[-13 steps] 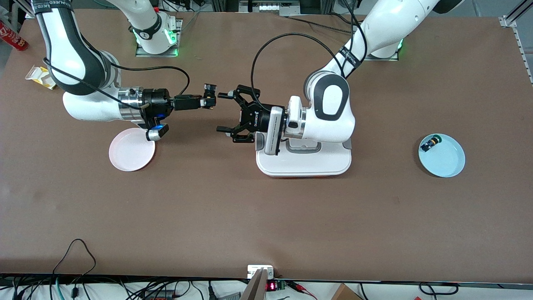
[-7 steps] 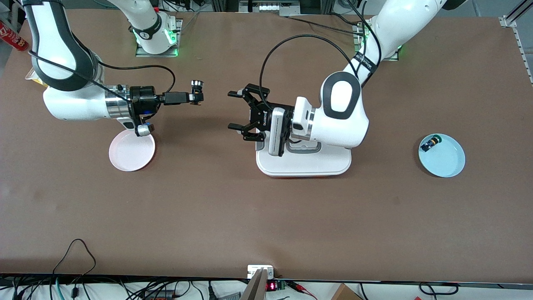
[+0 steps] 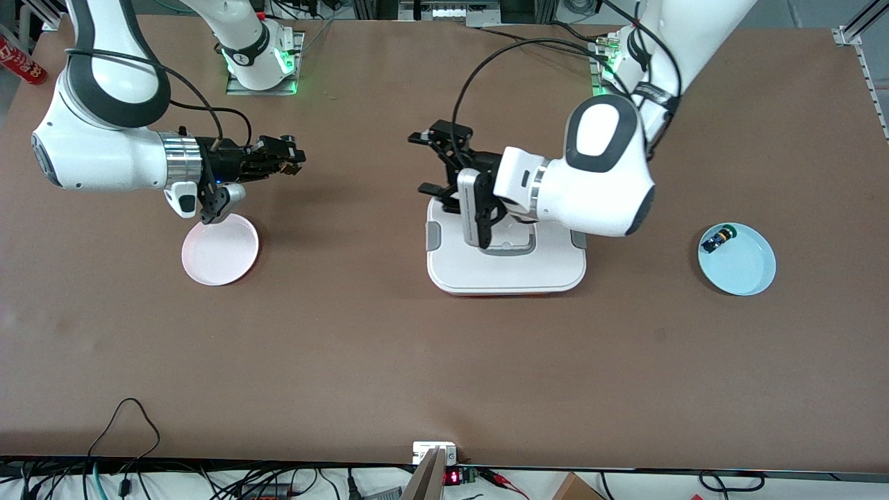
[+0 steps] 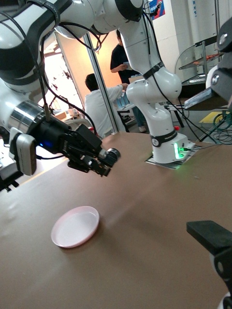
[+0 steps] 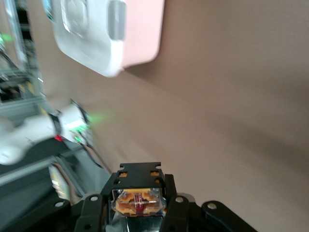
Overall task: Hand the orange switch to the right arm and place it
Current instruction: 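Move the switch over the white plate with the right gripper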
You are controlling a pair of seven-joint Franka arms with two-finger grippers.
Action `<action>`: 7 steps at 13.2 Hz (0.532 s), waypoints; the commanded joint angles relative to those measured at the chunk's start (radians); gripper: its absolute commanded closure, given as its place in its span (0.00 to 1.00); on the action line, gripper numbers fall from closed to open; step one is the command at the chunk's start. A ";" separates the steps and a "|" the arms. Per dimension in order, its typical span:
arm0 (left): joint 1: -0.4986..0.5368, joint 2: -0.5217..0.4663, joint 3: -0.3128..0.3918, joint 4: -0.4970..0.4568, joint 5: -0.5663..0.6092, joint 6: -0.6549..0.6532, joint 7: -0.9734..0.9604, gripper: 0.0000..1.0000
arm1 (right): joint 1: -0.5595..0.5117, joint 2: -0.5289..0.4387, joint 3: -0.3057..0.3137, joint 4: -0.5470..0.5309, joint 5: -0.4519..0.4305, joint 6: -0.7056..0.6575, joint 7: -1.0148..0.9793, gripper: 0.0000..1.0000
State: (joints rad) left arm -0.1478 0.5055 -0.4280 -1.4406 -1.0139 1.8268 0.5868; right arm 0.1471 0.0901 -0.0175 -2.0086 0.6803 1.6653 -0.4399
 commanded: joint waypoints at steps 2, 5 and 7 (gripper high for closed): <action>0.094 -0.070 0.008 0.029 0.225 -0.191 -0.292 0.00 | 0.005 0.007 0.008 0.007 -0.294 0.069 -0.231 0.92; 0.115 -0.074 0.009 0.100 0.531 -0.332 -0.465 0.00 | 0.005 0.026 0.027 -0.001 -0.500 0.172 -0.422 0.92; 0.116 -0.079 0.009 0.106 0.755 -0.342 -0.521 0.00 | -0.012 0.046 0.028 -0.005 -0.600 0.246 -0.534 0.92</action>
State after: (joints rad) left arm -0.0299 0.4352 -0.4194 -1.3488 -0.4174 1.5098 0.1301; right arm 0.1503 0.1218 0.0029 -2.0104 0.1544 1.8587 -0.8680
